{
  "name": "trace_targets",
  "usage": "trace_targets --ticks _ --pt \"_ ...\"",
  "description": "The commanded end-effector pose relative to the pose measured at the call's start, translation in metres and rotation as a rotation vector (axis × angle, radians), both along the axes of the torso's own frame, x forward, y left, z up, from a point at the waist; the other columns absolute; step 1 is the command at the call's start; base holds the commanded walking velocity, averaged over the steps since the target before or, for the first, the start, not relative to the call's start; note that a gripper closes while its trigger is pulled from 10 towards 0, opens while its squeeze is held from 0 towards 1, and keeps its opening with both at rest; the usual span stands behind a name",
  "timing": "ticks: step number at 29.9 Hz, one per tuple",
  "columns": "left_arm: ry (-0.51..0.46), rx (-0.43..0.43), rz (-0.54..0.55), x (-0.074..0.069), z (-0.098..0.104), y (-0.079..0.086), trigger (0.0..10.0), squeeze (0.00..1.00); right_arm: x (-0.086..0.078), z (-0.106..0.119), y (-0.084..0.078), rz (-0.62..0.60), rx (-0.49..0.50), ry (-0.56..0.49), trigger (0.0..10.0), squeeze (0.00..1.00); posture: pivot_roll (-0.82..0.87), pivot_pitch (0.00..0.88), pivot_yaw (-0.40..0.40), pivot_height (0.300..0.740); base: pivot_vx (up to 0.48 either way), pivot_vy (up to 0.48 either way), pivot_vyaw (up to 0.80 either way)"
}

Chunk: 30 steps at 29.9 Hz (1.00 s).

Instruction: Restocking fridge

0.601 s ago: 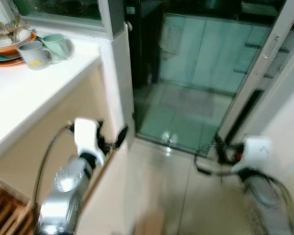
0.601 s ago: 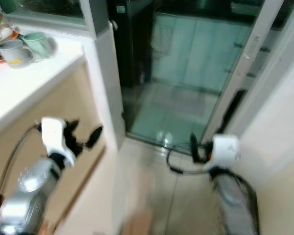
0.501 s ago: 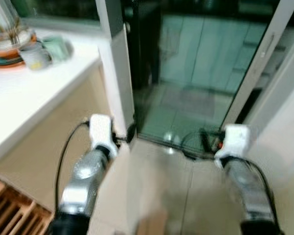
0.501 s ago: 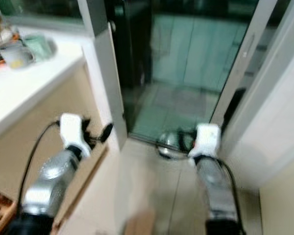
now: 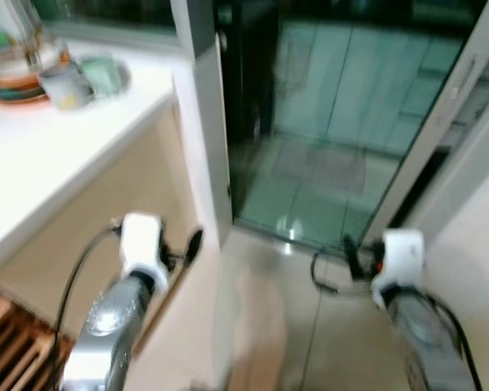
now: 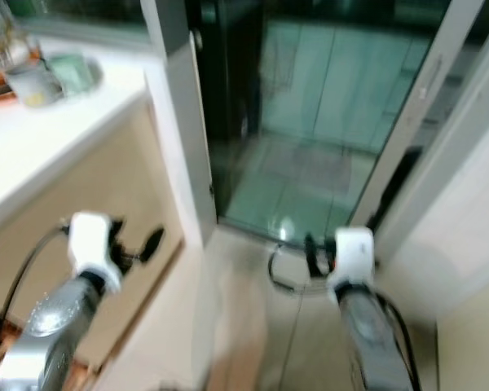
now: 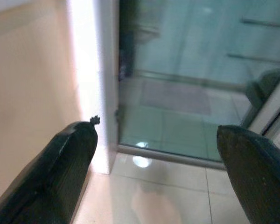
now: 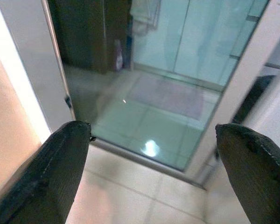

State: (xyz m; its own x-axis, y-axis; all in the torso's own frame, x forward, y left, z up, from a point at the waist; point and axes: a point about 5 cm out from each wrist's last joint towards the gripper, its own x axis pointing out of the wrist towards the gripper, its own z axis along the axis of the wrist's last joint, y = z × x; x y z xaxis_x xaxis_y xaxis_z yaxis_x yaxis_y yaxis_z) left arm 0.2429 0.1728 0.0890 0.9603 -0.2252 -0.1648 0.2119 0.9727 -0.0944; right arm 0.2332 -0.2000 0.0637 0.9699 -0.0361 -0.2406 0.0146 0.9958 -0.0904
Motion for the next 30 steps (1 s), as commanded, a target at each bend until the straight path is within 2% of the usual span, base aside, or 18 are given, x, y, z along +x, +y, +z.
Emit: trace_targets --ticks 1,5,8,16,21,22,27,30 --pt "-0.074 -0.025 -0.030 0.005 0.019 -0.008 10.0 0.00 0.003 0.011 0.004 0.017 0.017 -0.041 10.0 0.00 -0.09 0.000 0.038 0.740 0.000 0.000 0.00" --pt "-0.133 0.009 -0.058 0.024 0.028 -0.025 10.0 0.00 0.018 0.013 0.008 0.011 0.044 -0.065 10.0 0.00 -0.10 0.000 0.047 0.740 0.000 0.000 0.00" --pt "-0.134 -0.010 -0.061 0.030 0.032 -0.025 10.0 0.00 0.029 0.019 0.010 0.017 0.043 -0.092 10.0 0.00 -0.11 0.000 0.060 0.740 0.000 0.000 0.00" --pt "-0.115 -0.003 -0.063 0.030 0.030 -0.022 10.0 0.00 0.032 0.020 0.013 0.043 0.047 -0.100 10.0 0.00 -0.10 0.000 0.071 0.740 0.000 0.000 0.00" --pt "-0.121 -0.013 -0.076 0.027 0.027 -0.026 10.0 0.00 0.033 0.017 0.015 0.074 0.054 -0.089 10.0 0.00 -0.10 0.000 0.073 0.740 0.000 0.000 0.69" --pt "-0.133 0.019 -0.105 0.022 0.022 -0.028 10.0 0.00 0.036 0.017 0.017 0.079 0.064 -0.090 10.0 0.00 -0.10 0.000 0.076 0.740 0.000 0.000 0.66" --pt "-0.105 0.007 -0.084 0.020 0.016 -0.028 10.0 0.00 0.040 0.017 0.017 0.085 0.072 -0.092 10.0 0.00 -0.10 0.000 0.081 0.740 0.000 0.000 0.63" --pt "-0.096 -0.002 -0.070 0.023 0.016 -0.030 10.0 0.00 0.044 0.016 0.015 0.087 0.075 -0.088 10.0 0.00 -0.10 0.000 0.082 0.740 0.000 -0.480 0.60"
